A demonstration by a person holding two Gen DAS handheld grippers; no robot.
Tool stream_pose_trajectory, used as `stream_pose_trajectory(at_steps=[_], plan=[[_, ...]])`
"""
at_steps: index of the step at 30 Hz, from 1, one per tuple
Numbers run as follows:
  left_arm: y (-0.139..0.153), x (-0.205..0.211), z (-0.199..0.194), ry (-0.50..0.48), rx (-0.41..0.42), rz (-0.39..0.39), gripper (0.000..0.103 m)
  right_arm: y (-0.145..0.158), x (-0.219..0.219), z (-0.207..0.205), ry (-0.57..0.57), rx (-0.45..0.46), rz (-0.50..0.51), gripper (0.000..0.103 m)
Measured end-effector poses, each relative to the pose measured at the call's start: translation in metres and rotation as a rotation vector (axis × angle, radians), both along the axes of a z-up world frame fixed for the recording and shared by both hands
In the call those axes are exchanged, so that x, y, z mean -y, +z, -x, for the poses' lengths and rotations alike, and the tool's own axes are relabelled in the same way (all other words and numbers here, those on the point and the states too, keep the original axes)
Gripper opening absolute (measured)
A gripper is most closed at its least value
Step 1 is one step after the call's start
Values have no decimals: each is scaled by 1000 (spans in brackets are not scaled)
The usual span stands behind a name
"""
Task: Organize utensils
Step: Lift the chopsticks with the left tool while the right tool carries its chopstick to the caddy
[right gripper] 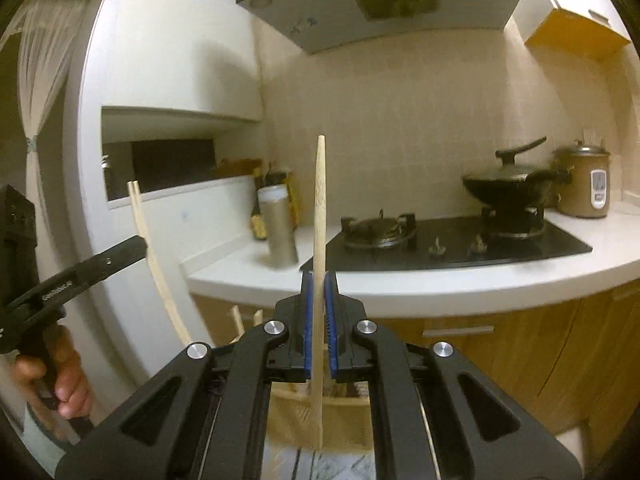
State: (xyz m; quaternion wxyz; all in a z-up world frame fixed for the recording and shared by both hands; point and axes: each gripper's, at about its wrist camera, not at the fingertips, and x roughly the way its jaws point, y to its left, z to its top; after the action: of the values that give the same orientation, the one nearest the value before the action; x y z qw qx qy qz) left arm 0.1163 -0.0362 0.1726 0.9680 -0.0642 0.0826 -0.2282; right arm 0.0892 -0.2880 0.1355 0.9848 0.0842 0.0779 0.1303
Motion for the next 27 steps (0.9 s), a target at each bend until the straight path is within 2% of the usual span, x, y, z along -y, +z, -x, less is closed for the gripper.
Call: stream_pose_trajectory(at_steps=[4, 7, 12, 20, 27], plan=[[-1, -5, -15, -12, 45, 40, 2, 1, 1, -20, -45, 43, 26, 4], [-8, -5, -27, -13, 42, 53, 2, -4, 0, -32, -68, 59, 46, 4], [-27, 3, -39, 24, 50, 31, 2, -21, -2, -48, -158, 67, 66, 4], [-58, 7, -54, 25, -2, 2, 2, -47, 4, -68, -149, 42, 28, 4], [-68, 9, -60, 15, -32, -23, 3, -58, 7, -68, -117, 23, 2, 5]])
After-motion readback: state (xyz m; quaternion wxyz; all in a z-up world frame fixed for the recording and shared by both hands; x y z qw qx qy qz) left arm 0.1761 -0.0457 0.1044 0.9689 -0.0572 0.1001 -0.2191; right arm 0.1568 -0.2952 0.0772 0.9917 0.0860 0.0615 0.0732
